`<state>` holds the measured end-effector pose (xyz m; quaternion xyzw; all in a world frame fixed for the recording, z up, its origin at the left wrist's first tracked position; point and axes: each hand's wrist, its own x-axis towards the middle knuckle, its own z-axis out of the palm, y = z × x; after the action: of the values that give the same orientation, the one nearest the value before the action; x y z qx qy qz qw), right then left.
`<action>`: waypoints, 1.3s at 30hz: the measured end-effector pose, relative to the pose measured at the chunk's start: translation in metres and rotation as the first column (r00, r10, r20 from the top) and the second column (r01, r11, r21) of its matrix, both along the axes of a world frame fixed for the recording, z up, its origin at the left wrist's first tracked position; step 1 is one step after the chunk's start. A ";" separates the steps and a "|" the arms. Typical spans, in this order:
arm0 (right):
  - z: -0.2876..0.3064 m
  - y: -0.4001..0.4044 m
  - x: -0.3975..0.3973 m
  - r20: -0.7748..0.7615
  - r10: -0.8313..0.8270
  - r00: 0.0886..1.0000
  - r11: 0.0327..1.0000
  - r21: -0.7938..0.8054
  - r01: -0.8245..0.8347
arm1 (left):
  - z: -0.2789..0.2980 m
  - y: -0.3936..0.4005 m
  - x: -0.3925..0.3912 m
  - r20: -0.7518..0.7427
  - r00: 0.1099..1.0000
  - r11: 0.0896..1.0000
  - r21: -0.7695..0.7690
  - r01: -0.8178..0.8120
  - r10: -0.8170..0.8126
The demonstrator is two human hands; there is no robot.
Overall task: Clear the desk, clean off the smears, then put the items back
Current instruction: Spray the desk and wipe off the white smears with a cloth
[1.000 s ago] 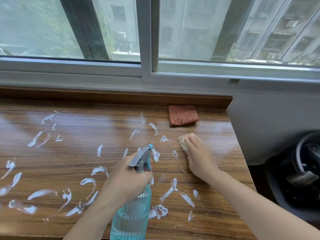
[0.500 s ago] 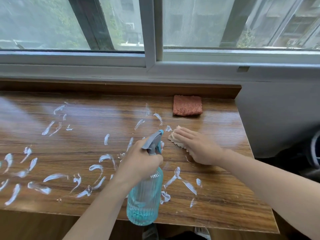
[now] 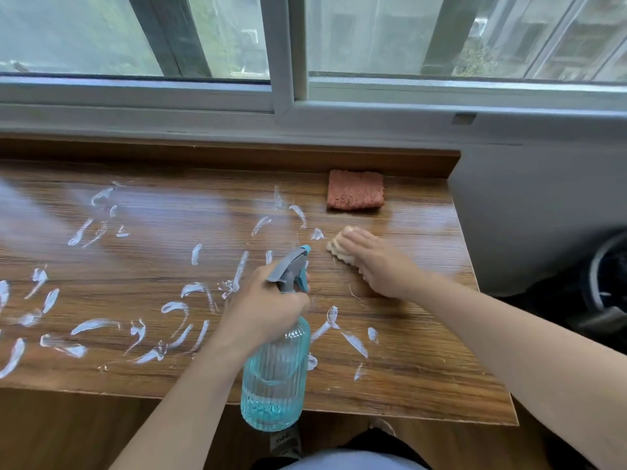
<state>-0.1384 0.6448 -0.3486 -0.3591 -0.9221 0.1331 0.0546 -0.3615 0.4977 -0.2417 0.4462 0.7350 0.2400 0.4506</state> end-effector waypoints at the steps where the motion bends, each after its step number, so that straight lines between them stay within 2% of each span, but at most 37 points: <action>1: 0.002 0.005 -0.006 -0.016 -0.073 0.997 0.997 0.002 0.073 | 0.001 0.000 0.002 0.011 1.000 1.000 0.006 0.002 -0.002; 3: 0.005 -0.006 -0.015 -0.055 -0.095 0.994 0.994 0.041 0.098 | 0.002 0.000 0.005 0.031 0.999 1.000 0.014 -0.007 0.007; 7: 0.005 -0.065 0.008 -0.071 0.179 0.981 0.984 0.019 -0.179 | 0.005 -0.004 0.006 -0.010 1.000 1.000 0.018 0.021 -0.021; 9: 0.006 -0.063 0.019 -0.028 0.220 0.975 0.975 0.020 -0.219 | 0.007 -0.007 0.007 -0.011 1.000 0.999 0.018 0.026 -0.026; 11: 0.009 -0.042 0.013 -0.006 0.150 0.989 0.988 0.047 -0.150 | 0.009 -0.010 0.008 -0.007 1.000 1.000 0.018 0.024 -0.024; 14: 0.012 -0.016 -0.014 -0.019 -0.069 0.997 0.996 0.047 0.070 | 0.009 -0.014 0.006 0.003 1.000 1.000 0.009 0.021 -0.021; 16: 0.014 -0.018 -0.023 -0.046 -0.120 0.992 0.989 0.076 0.123 | 0.009 -0.015 0.004 0.004 1.000 1.000 -0.002 0.016 -0.016; 17: 0.015 -0.026 -0.021 -0.046 -0.097 0.994 0.992 0.077 0.101 | 0.009 -0.015 0.003 0.001 1.000 1.000 -0.003 0.014 -0.014; 21: 0.021 -0.077 0.019 -0.050 0.183 0.982 0.983 -0.010 -0.183 | 0.006 -0.020 -0.006 0.006 1.000 0.999 0.024 0.026 -0.026; 23: 0.022 -0.081 0.039 0.020 0.218 0.976 0.976 -0.024 -0.217 | 0.006 -0.021 -0.010 0.010 0.999 0.999 0.037 0.034 -0.034; 25: 0.019 -0.064 0.045 0.052 0.174 0.983 0.984 0.031 -0.176 | 0.006 -0.021 -0.015 -0.005 0.999 0.998 0.034 0.054 -0.054; 29: 0.014 -0.035 0.020 0.083 -0.099 0.992 0.994 0.052 0.095 | 0.010 -0.017 -0.017 -0.010 0.995 0.995 0.021 0.096 -0.095; 32: 0.012 -0.047 0.005 0.076 -0.237 0.968 0.970 0.076 0.232 | 0.009 -0.013 -0.018 0.000 0.990 0.989 0.044 0.143 -0.143; 36: 0.010 -0.104 0.030 0.042 -0.216 0.975 0.976 0.026 0.215 | 0.001 -0.012 -0.021 0.027 0.982 0.981 0.043 0.188 -0.190; 39: 0.010 -0.155 0.058 0.128 -0.161 0.979 0.985 -0.047 0.168 | -0.004 -0.015 -0.018 0.042 0.968 0.967 0.057 0.247 -0.249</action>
<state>-0.0804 0.4894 -0.3382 -0.4432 -0.8866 0.1323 -0.0024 -0.3795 0.4827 -0.2455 0.5401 0.6558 0.2112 0.4832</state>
